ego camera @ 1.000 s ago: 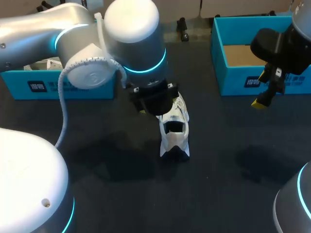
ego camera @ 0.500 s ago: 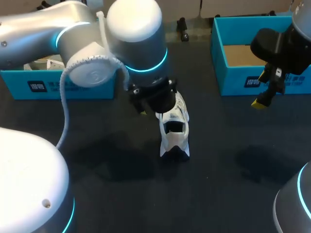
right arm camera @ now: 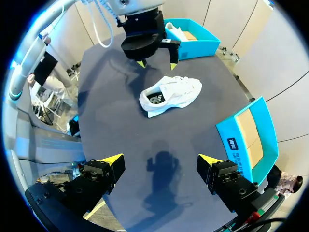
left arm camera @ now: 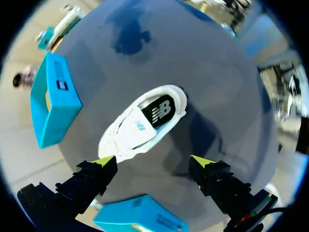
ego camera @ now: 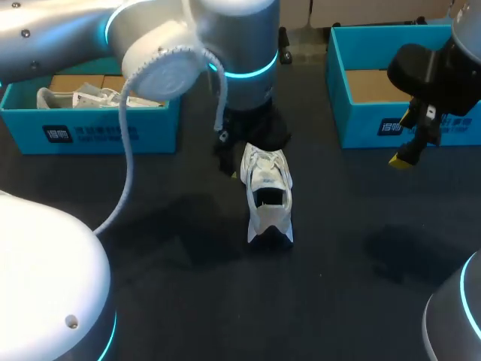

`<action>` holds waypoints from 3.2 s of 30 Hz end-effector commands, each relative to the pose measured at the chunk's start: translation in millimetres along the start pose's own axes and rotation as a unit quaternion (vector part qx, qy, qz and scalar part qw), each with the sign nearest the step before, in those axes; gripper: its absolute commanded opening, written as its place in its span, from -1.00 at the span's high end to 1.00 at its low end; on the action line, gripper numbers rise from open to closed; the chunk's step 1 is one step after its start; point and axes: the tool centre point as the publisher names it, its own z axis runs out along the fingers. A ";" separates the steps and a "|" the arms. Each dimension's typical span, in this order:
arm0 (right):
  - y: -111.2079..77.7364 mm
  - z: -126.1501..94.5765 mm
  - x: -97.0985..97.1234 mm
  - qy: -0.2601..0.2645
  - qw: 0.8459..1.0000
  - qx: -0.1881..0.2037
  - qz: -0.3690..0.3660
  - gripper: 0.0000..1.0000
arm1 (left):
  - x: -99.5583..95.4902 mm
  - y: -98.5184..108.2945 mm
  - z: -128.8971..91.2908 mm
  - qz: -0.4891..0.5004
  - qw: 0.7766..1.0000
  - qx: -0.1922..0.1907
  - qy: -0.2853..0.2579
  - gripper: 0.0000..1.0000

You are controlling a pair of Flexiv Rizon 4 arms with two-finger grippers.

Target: Take the shoe out of the shoebox, open the shoe tongue, remove and reinsert the insole, then place the shoe into the shoebox

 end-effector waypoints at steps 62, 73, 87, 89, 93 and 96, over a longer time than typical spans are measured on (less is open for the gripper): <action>1.8 0.8 -0.9 0.001 1.000 0.002 0.001 -1.00 | 50.1 -95.7 116.4 -0.289 0.957 0.008 0.009 -1.00; 1.8 0.8 -0.9 0.001 1.000 0.002 0.001 -1.00 | 54.0 -92.4 128.3 -0.288 0.957 -0.003 0.021 -0.73; 1.8 0.8 -0.9 0.001 1.000 0.002 0.001 -1.00 | 67.3 -94.7 129.8 -0.273 0.961 -0.002 0.036 0.07; 1.8 0.8 -0.9 0.001 1.000 0.002 0.001 -1.00 | 69.2 -94.6 129.9 -0.271 0.962 -0.003 0.038 0.30; 1.8 0.8 -0.9 0.001 1.000 0.002 0.001 -1.00 | 70.6 -94.2 129.4 -0.267 0.962 0.004 0.053 1.00; 1.8 0.8 -0.9 0.001 1.000 0.002 0.001 -1.00 | 73.4 -92.9 128.8 -0.261 0.964 0.002 0.052 1.00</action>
